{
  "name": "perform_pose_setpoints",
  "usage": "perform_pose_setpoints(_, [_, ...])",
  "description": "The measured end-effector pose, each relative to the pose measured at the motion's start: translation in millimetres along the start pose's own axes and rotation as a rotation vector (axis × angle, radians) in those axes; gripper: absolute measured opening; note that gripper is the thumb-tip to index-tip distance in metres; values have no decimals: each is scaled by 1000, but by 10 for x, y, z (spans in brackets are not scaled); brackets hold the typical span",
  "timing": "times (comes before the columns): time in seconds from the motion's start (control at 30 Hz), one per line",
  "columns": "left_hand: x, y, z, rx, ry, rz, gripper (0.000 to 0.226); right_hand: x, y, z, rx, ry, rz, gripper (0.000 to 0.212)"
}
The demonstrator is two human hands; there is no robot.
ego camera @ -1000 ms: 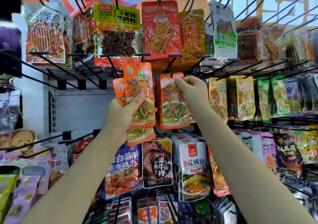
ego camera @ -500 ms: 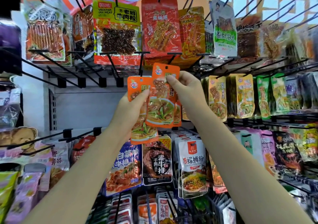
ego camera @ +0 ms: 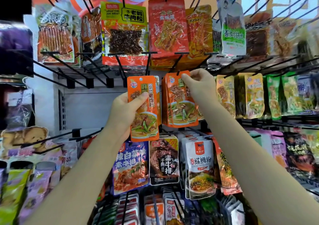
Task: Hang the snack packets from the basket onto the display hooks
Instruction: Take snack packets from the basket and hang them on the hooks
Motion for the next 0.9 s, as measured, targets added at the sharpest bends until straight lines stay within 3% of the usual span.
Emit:
perform_pose_setpoints(0.07, [20, -4, 8, 1, -1, 1, 10, -63, 36, -32, -142, -124, -72, 15])
perform_pose_setpoints(0.13, [68, -11, 29, 6, -2, 14, 12, -104, 95, -91, -229, -135, -78, 16])
perform_pose_setpoints(0.23, [233, -45, 58, 21, 28, 5, 10, -29, 185, -228, -144, 135, 56, 31])
perform_pose_setpoints(0.33, [444, -85, 91, 62, 74, 35, 9, 19, 203, -293, -100, 274, 144, 26])
perform_pose_setpoints(0.47, [566, -78, 143, 70, 112, 80, 13, -66, 127, -192, -56, 203, 202, 19])
perform_pose_setpoints(0.73, [591, 47, 194, 89, 6, 200, 11, -103, 51, -24, 75, 135, 107, 37])
perform_pose_setpoints(0.9, [613, 66, 265, 74, -19, 243, 12, -98, 54, 25, 83, 131, 93, 35])
Point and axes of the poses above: each hand's wrist, its own z-axis towards the middle knuckle, its own x-axis out of the palm, y = z × x, the point moved 2 cm from there along z, towards the middle knuckle, and after that the axes turned 6 degrees about z, right-handed, at the moved point
